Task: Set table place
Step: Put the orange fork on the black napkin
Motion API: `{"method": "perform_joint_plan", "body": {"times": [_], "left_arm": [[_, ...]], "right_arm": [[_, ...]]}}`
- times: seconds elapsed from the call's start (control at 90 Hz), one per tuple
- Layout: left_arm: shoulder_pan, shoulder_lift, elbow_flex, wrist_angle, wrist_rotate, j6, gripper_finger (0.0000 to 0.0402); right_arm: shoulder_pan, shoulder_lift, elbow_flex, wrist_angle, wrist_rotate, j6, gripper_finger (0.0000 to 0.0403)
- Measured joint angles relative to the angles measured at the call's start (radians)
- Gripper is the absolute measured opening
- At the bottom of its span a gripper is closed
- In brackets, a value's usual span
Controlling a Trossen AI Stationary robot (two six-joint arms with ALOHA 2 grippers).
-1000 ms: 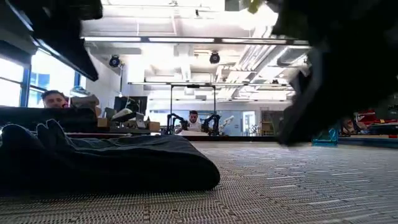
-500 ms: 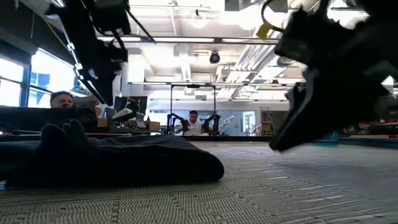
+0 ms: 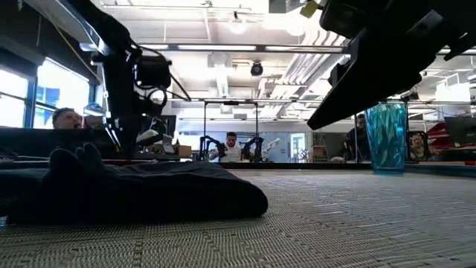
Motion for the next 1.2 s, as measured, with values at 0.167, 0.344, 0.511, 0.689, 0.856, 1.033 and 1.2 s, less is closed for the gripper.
{"method": "perform_joint_plan", "body": {"times": [0.167,0.344,0.511,0.689,0.856,1.033,1.2], "left_arm": [[0.042,0.030,0.000,0.033,0.031,0.047,0.0170],[0.054,0.034,0.000,0.043,0.062,0.066,0.0170],[0.054,0.034,0.000,0.047,0.065,0.070,0.0170],[0.054,0.034,0.000,0.048,0.090,0.099,0.0170],[0.064,0.034,0.000,0.042,0.087,0.099,0.0170],[0.064,0.029,0.000,0.035,0.080,0.109,0.0170],[0.044,-0.017,0.000,0.031,0.076,0.103,0.0170]], "right_arm": [[-0.007,0.000,0.000,-0.001,0.021,-0.003,0.0126],[-0.007,0.001,0.000,-0.031,0.026,-0.003,0.0126],[-0.007,0.001,0.000,-0.038,0.026,-0.003,0.0126],[-0.007,0.002,0.000,-0.048,0.027,-0.003,0.0126],[-0.007,0.002,0.000,-0.048,0.036,-0.003,0.0126],[-0.007,0.002,0.000,-0.052,0.036,-0.003,0.0126],[-0.007,0.002,0.000,-0.055,0.062,-0.003,0.0126]]}}
